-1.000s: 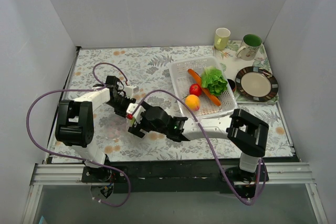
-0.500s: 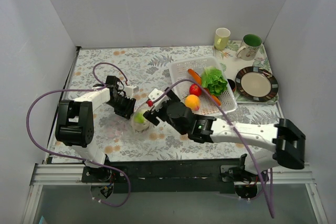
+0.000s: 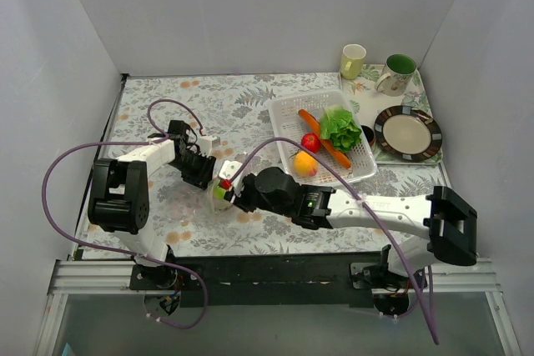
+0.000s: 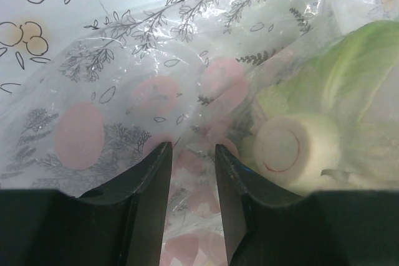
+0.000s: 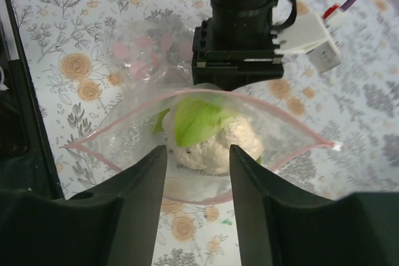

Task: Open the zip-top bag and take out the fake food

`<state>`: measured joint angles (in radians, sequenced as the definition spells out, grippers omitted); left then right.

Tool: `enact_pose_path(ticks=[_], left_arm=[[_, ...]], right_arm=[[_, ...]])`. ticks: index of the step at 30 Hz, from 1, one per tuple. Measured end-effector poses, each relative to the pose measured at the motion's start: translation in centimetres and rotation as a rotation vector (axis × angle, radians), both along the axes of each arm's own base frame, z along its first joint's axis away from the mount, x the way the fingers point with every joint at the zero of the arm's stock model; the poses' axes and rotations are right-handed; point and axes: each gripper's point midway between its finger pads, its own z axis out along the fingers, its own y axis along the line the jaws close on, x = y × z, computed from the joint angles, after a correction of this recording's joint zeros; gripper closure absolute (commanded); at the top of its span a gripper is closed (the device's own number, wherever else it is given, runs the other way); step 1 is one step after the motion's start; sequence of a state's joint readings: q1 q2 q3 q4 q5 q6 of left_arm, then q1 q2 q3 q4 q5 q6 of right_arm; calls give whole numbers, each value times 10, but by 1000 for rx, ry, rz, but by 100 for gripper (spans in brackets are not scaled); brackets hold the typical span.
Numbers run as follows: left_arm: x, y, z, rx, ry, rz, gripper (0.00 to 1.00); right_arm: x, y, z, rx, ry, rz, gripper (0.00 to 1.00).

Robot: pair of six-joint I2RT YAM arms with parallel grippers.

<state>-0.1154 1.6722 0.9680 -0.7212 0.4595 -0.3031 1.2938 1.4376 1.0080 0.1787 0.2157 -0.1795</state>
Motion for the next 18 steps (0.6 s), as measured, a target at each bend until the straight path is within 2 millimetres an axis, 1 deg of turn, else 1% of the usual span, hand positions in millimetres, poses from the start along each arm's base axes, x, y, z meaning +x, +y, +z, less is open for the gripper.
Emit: enact_pose_path(ticks=[1, 2, 4, 5, 8, 13, 16, 18], left_arm=[[0, 0, 0, 0, 0, 0, 66], [0, 0, 0, 0, 0, 0, 66], [0, 0, 0, 0, 0, 1, 66], [0, 0, 0, 0, 1, 1, 66], [0, 0, 0, 0, 1, 1, 66], [0, 0, 0, 0, 2, 3, 66], [0, 0, 0, 0, 2, 3, 66], [0, 0, 0, 1, 1, 3, 66]], right_arm=[[0, 2, -7, -14, 16, 4, 39], [2, 3, -14, -31, 25, 7, 32], [5, 6, -23, -52, 42, 12, 27], [8, 7, -26, -57, 49, 9, 17], [19, 15, -33, -68, 67, 1, 2], [43, 31, -51, -111, 90, -23, 2], [61, 44, -68, -166, 109, -56, 2], [69, 48, -80, -193, 119, -71, 2]])
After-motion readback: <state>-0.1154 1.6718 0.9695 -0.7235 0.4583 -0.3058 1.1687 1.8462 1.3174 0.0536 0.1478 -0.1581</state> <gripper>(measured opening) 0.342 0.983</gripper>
